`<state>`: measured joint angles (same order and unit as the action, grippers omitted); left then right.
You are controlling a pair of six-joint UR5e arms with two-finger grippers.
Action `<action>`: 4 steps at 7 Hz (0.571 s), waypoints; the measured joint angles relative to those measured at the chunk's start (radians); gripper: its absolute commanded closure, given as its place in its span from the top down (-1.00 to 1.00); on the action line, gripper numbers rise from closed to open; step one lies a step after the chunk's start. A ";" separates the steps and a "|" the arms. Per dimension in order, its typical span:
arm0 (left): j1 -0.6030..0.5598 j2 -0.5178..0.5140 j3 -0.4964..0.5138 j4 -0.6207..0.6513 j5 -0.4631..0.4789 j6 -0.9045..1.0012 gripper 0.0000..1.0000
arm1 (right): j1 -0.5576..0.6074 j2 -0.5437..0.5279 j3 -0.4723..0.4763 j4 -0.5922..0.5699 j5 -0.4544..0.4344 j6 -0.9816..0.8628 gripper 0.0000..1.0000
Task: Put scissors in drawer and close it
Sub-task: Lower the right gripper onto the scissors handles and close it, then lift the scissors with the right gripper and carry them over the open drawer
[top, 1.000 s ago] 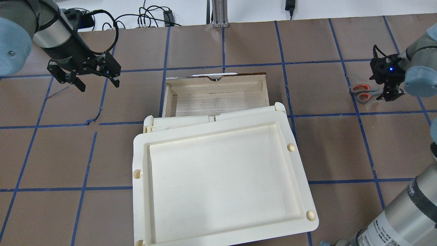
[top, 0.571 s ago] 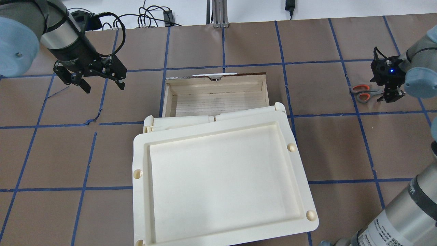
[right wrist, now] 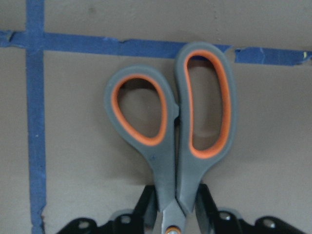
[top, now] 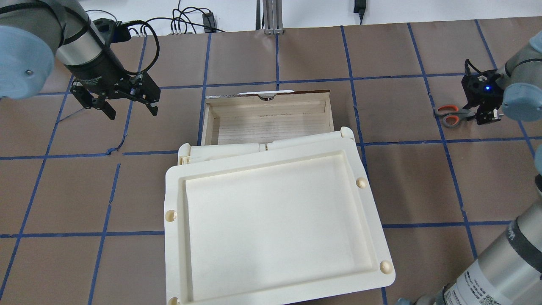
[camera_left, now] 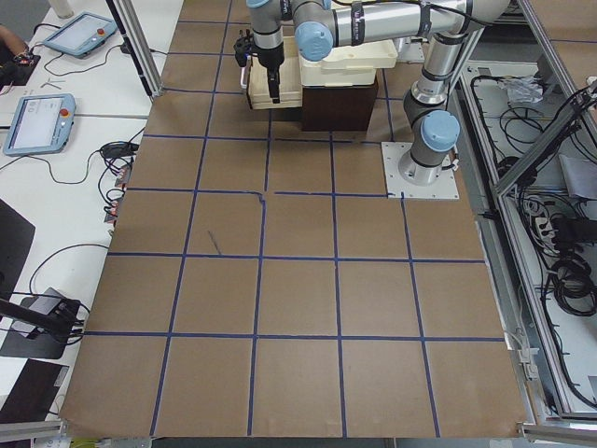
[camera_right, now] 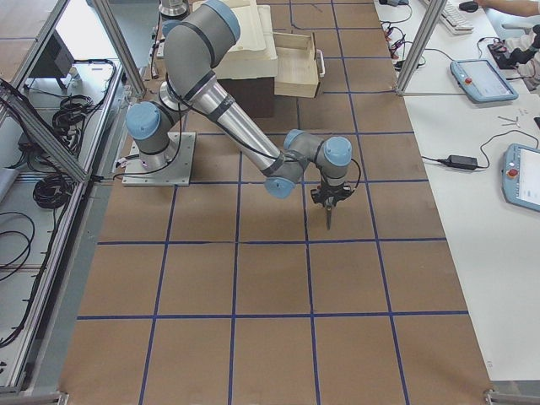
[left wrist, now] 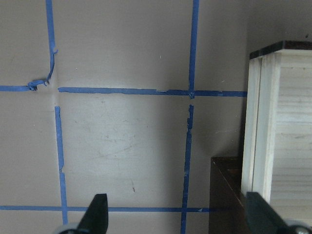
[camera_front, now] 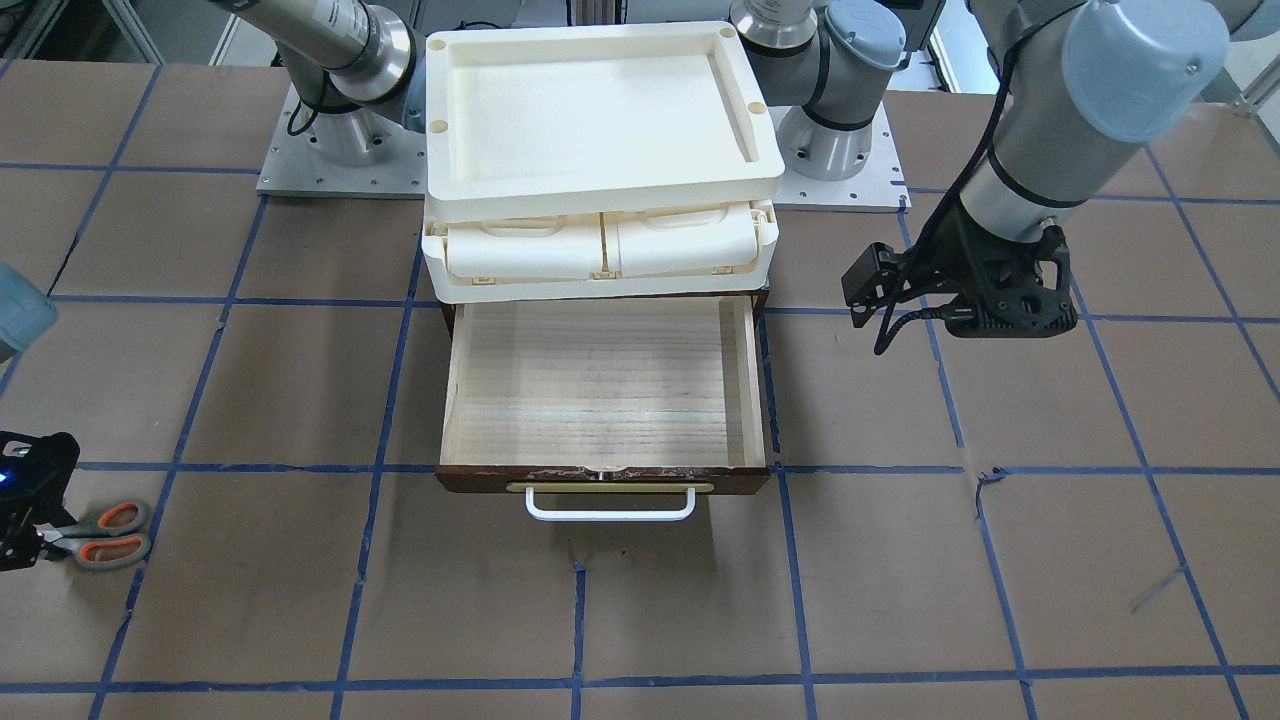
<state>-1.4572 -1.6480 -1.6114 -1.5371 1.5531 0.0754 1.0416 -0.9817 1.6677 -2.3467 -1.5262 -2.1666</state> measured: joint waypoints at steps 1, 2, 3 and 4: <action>0.000 0.001 -0.002 -0.001 0.001 0.001 1.00 | 0.000 -0.004 -0.001 0.001 0.002 0.004 -1.00; -0.001 0.002 -0.004 -0.001 0.002 0.002 1.00 | 0.001 -0.011 -0.006 0.003 0.007 0.010 -1.00; -0.001 0.002 -0.005 -0.001 0.003 0.003 1.00 | 0.003 -0.027 -0.020 0.007 0.012 0.024 -1.00; -0.001 0.004 -0.005 -0.001 0.003 0.004 1.00 | 0.010 -0.054 -0.042 0.034 0.014 0.059 -1.00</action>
<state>-1.4582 -1.6441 -1.6164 -1.5386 1.5560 0.0792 1.0512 -1.0361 1.6259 -2.3130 -1.5118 -2.1075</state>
